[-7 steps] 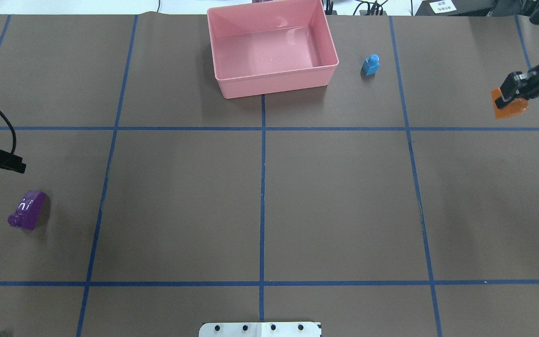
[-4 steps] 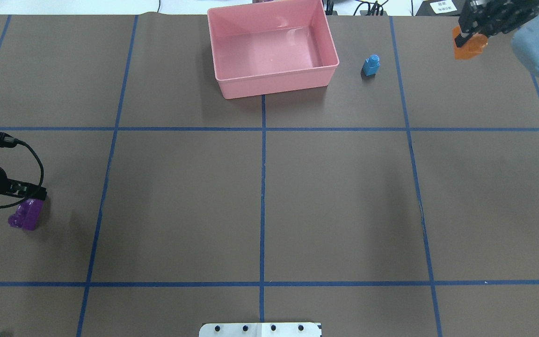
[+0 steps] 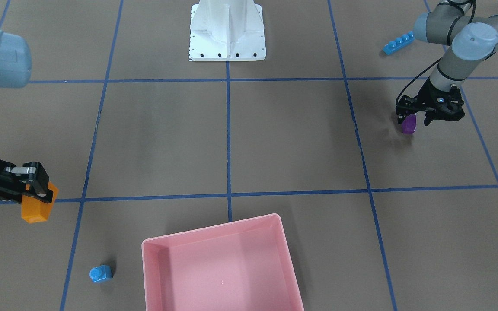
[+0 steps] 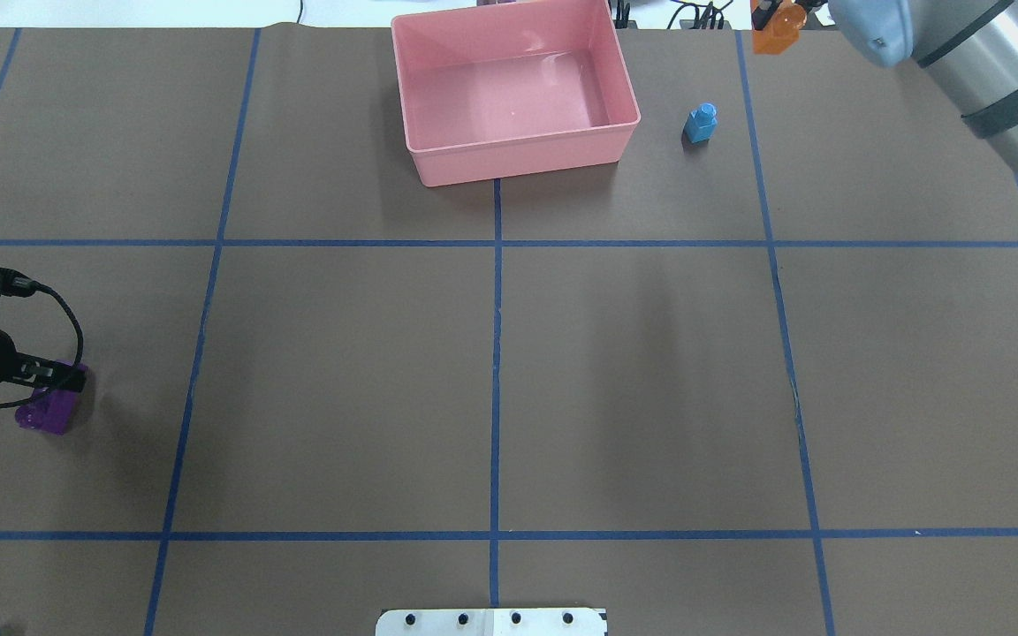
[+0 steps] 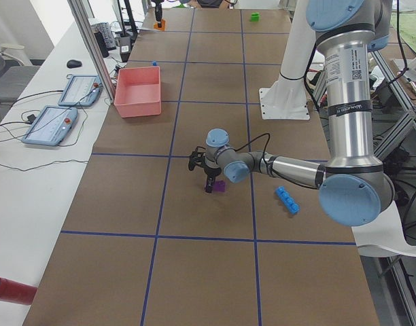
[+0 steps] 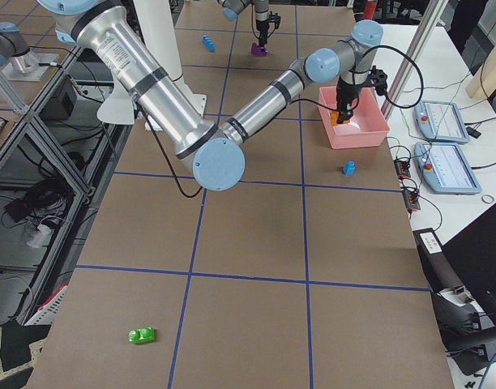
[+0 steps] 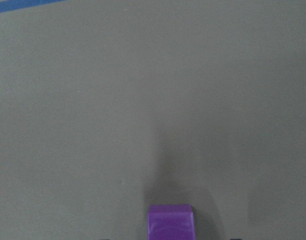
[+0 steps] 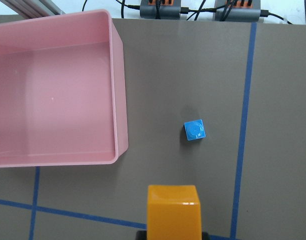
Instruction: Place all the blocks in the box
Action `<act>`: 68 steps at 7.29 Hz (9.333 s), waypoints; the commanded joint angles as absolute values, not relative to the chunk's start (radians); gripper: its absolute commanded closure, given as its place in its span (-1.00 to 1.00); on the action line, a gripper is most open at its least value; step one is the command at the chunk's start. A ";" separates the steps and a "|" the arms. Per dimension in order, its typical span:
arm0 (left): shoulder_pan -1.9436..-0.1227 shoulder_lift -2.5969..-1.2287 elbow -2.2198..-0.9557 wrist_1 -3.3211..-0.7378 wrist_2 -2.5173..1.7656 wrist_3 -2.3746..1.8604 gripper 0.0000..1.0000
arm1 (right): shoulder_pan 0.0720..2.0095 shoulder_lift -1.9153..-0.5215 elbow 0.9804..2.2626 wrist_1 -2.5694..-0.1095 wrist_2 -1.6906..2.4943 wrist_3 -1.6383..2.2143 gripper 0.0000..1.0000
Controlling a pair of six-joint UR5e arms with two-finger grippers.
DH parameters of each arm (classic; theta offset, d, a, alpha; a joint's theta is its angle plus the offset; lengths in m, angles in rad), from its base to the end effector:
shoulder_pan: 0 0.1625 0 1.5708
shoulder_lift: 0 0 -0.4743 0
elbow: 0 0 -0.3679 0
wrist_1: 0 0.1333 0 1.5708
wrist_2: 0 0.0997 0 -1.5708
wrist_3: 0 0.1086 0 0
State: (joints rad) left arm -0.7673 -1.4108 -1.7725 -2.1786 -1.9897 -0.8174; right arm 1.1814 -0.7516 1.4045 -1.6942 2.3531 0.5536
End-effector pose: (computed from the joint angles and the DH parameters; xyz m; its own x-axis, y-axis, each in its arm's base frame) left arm 0.2487 -0.3636 0.6341 0.7308 0.1635 -0.6627 -0.0588 0.9824 0.1775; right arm -0.2374 -0.7281 0.2790 0.6155 -0.0895 0.7831 0.0048 0.9939 0.1098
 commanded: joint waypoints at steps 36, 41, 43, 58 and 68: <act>-0.836 -2.776 -0.798 -2.167 -1.818 -1.294 -0.06 | 0.998 -0.658 0.775 -1.092 1.986 0.486 1.00; -0.917 -2.780 -0.866 -2.003 -2.024 -1.221 -1.00 | 1.063 -0.459 0.781 -1.258 2.111 0.593 1.00; -0.937 -2.649 -1.184 -1.642 -2.054 -1.003 -1.00 | 1.025 -0.416 0.781 -1.253 2.109 0.691 1.00; -0.607 -0.953 -2.299 -2.035 -1.989 -0.670 -1.00 | 0.951 -0.547 1.072 -1.385 2.006 0.827 -0.99; 0.079 -0.830 -2.151 -2.365 -1.605 -1.127 -1.00 | 0.988 -1.195 1.965 -2.072 2.046 0.447 -1.00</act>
